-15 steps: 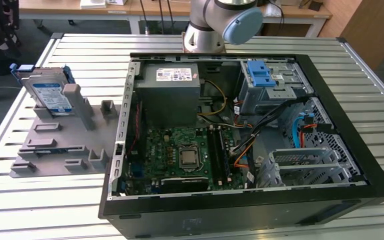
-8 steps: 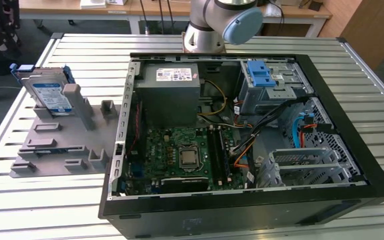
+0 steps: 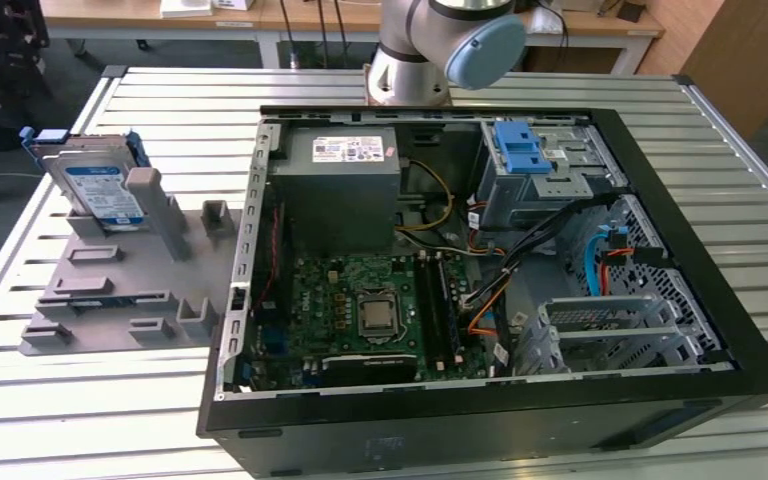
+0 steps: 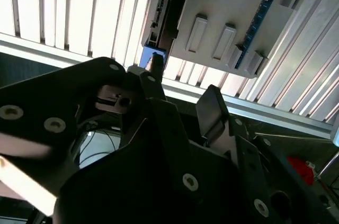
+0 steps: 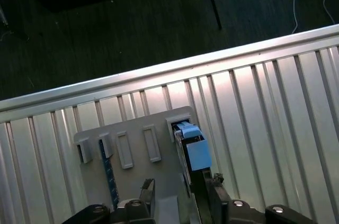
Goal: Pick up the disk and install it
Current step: 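Pick up the disk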
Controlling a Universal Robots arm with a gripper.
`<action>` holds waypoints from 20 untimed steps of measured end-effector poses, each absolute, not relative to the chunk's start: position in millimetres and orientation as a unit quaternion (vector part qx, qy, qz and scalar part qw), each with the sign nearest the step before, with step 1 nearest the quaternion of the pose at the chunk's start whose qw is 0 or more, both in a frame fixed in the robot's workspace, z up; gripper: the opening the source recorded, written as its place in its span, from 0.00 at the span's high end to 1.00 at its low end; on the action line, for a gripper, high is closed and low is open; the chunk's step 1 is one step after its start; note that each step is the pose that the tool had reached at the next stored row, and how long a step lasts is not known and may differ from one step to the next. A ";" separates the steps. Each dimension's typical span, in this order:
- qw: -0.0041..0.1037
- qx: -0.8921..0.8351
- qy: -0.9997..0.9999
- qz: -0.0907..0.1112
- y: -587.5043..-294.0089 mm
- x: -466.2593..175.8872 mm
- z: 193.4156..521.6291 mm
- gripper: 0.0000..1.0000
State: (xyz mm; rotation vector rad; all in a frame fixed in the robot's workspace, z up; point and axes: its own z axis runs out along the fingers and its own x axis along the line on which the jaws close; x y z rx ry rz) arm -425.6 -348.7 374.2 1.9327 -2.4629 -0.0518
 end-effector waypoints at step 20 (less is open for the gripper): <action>0.001 0.658 -0.753 -0.013 -345.8 -434.7 352.6 0.29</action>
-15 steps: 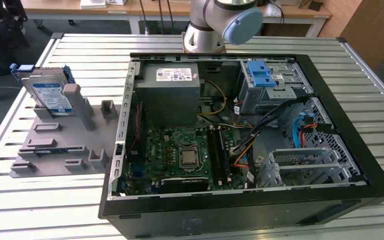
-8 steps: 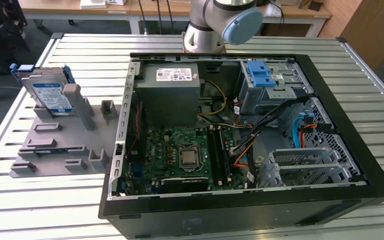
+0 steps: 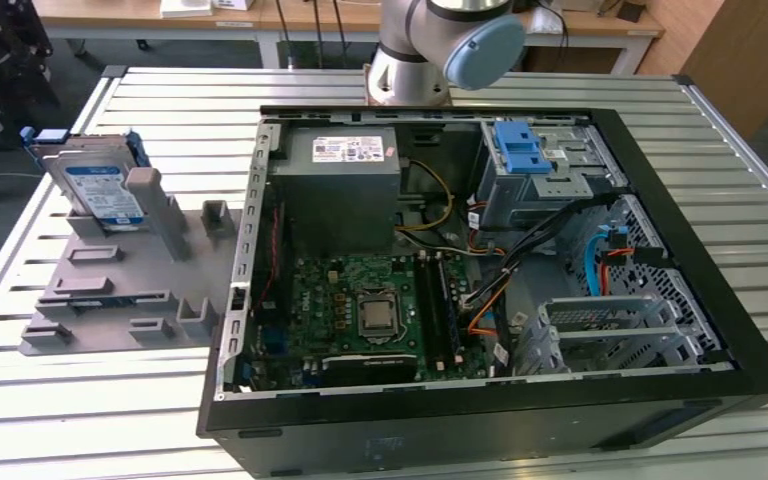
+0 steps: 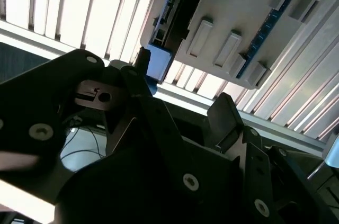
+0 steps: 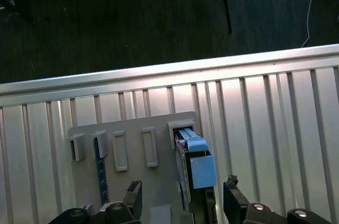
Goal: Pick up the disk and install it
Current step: 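Pick up the disk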
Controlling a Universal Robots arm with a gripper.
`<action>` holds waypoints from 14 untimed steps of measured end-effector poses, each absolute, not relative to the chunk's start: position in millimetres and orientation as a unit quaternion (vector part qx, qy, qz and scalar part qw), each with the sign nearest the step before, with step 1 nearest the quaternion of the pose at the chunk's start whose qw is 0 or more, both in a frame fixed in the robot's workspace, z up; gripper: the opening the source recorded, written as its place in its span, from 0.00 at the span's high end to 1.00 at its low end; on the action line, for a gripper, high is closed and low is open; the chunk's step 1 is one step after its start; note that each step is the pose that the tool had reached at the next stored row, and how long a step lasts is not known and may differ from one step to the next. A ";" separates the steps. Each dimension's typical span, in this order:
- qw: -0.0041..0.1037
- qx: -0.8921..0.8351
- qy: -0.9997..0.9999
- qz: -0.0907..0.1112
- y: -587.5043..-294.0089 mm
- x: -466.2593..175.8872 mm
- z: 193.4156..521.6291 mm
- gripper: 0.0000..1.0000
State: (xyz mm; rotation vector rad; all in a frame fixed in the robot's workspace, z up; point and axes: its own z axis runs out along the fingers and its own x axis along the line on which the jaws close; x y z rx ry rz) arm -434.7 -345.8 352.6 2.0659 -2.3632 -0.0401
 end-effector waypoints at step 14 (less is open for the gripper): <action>-0.007 0.685 -0.729 -0.006 -344.6 -434.9 347.3 0.29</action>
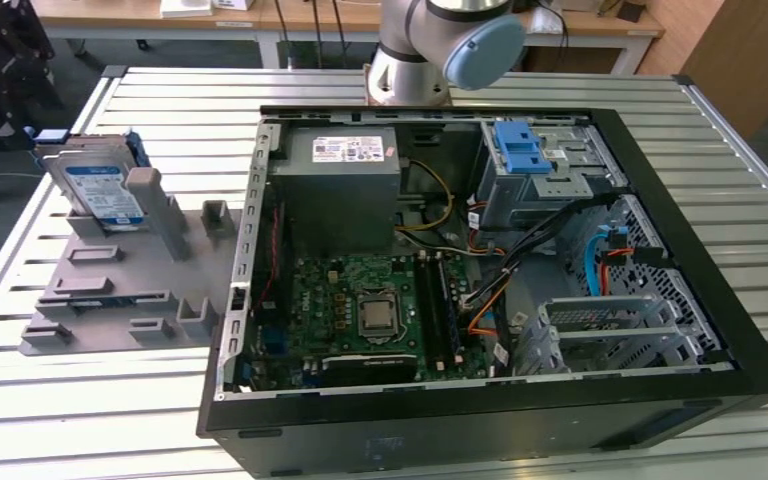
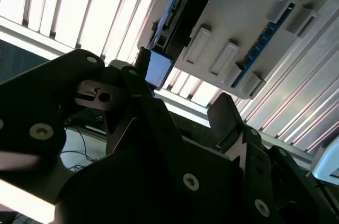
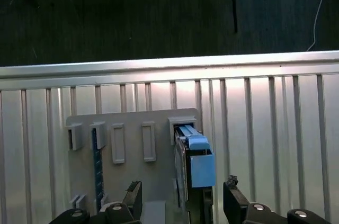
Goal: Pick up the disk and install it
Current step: 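Pick up the disk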
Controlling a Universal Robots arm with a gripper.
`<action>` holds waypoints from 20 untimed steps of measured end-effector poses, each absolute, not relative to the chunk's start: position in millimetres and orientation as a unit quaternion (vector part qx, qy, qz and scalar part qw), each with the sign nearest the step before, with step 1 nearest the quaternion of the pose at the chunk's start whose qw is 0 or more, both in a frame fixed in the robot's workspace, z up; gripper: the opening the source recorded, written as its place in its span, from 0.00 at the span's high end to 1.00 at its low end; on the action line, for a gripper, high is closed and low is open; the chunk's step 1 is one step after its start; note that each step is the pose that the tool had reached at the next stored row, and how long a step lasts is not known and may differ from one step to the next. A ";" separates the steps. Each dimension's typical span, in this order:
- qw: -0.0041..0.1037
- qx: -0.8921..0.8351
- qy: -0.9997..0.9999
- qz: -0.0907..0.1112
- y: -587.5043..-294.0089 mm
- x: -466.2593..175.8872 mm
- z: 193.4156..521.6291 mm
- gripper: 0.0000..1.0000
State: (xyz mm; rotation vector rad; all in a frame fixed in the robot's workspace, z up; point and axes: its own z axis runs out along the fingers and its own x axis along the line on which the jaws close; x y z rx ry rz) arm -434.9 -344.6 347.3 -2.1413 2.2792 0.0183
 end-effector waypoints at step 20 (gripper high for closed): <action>0.007 -0.688 0.726 0.006 -337.0 -439.1 325.5 0.29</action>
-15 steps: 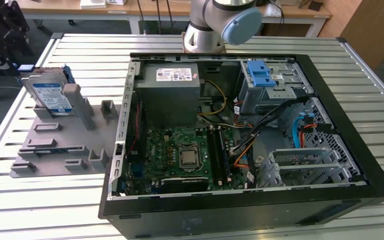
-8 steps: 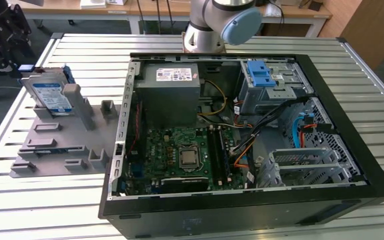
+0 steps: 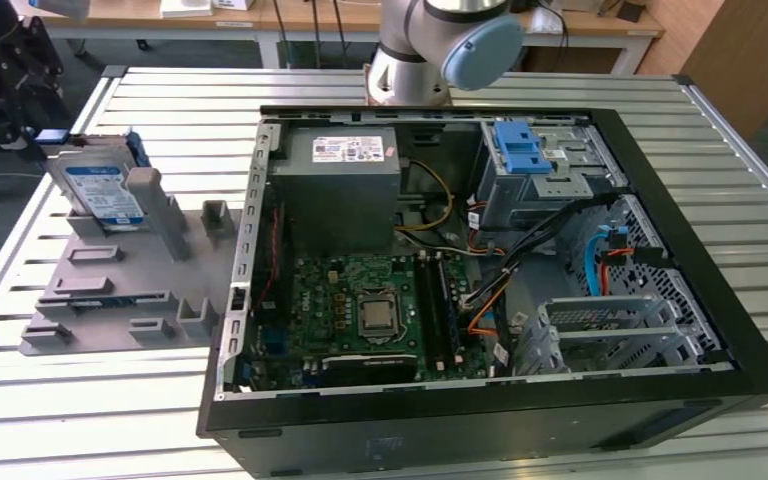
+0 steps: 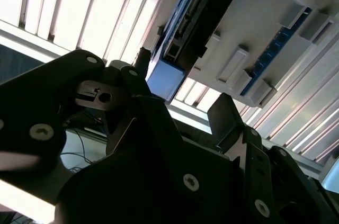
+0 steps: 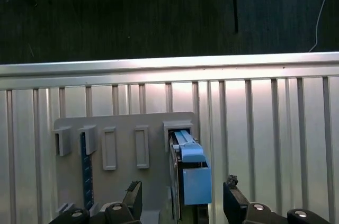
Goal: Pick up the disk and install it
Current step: 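Pick up the disk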
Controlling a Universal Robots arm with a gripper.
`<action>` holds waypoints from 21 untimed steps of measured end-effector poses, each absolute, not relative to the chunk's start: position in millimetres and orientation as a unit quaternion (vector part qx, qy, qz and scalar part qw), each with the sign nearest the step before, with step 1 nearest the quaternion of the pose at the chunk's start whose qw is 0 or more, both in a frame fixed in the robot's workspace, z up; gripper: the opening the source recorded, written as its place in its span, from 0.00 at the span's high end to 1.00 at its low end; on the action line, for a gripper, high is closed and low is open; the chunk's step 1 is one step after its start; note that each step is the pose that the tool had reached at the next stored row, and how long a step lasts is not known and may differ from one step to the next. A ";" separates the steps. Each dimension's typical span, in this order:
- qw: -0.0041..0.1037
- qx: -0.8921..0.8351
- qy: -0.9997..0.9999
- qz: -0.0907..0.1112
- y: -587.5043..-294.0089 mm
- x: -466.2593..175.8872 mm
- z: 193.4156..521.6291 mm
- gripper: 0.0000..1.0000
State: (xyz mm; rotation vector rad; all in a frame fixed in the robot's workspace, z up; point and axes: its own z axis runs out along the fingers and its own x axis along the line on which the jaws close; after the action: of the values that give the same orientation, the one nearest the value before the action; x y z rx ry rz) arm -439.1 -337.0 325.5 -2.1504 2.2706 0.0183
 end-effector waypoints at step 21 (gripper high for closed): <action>0.007 -0.688 0.726 0.006 -330.8 -447.5 305.6 0.38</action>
State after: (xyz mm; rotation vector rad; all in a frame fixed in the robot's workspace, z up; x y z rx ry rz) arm -447.5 -330.8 305.6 -2.1503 2.2705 0.0182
